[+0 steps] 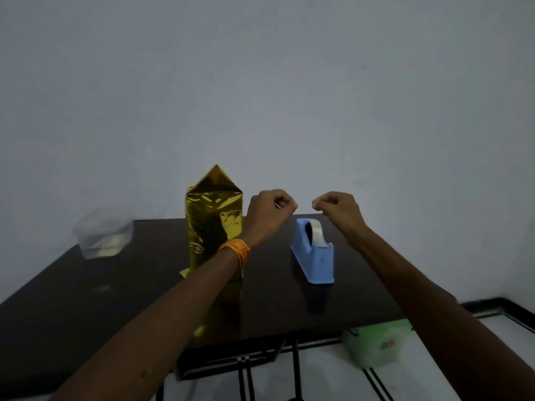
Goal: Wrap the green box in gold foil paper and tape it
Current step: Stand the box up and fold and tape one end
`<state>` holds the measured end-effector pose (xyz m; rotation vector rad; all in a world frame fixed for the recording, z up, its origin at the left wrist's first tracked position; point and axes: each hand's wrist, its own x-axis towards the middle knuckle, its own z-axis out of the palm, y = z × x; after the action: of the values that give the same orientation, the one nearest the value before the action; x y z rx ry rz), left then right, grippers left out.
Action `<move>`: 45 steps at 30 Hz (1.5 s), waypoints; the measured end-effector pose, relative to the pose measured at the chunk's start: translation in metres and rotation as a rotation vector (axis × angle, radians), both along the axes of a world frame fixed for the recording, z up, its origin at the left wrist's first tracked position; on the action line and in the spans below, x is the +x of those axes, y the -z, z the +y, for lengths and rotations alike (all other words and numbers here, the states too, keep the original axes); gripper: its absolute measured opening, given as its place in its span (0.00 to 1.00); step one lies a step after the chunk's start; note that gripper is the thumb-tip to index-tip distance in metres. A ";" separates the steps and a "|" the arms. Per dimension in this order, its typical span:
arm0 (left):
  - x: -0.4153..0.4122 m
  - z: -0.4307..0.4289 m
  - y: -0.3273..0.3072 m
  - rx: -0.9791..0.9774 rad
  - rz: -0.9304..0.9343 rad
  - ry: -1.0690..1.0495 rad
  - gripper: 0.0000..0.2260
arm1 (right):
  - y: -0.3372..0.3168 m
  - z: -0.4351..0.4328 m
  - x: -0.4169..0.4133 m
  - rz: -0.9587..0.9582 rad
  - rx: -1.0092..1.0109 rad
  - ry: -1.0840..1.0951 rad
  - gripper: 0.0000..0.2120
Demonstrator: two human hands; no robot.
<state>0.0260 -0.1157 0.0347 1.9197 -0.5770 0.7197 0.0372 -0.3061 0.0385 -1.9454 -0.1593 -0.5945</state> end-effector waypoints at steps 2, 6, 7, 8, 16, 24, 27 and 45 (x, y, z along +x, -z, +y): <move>0.011 -0.017 0.020 0.074 0.084 0.011 0.04 | 0.017 -0.022 -0.003 0.085 -0.014 0.080 0.04; 0.026 -0.037 0.055 0.255 0.329 0.061 0.09 | 0.051 -0.040 -0.005 0.290 -0.015 0.096 0.14; 0.028 -0.041 0.062 0.283 0.354 0.071 0.13 | 0.057 -0.040 -0.005 0.321 -0.006 0.093 0.14; 0.028 -0.044 0.067 0.295 0.366 0.085 0.15 | 0.061 -0.039 -0.005 0.343 0.009 0.096 0.13; 0.029 -0.054 0.080 0.229 0.371 0.133 0.14 | 0.057 -0.025 0.004 0.498 0.209 0.075 0.09; 0.029 -0.056 0.085 0.216 0.352 0.116 0.17 | 0.056 -0.018 0.011 0.484 0.208 0.136 0.10; 0.028 -0.056 0.085 0.237 0.362 0.115 0.18 | 0.051 -0.012 0.014 0.372 0.198 0.165 0.10; 0.019 -0.057 0.089 0.234 0.318 0.082 0.16 | 0.084 -0.015 -0.040 0.370 0.282 0.173 0.09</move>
<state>0.0452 -0.1729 -0.0547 2.1574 -0.5532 0.2941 -0.0030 -0.3207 -0.0453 -1.7671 0.3123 -0.3373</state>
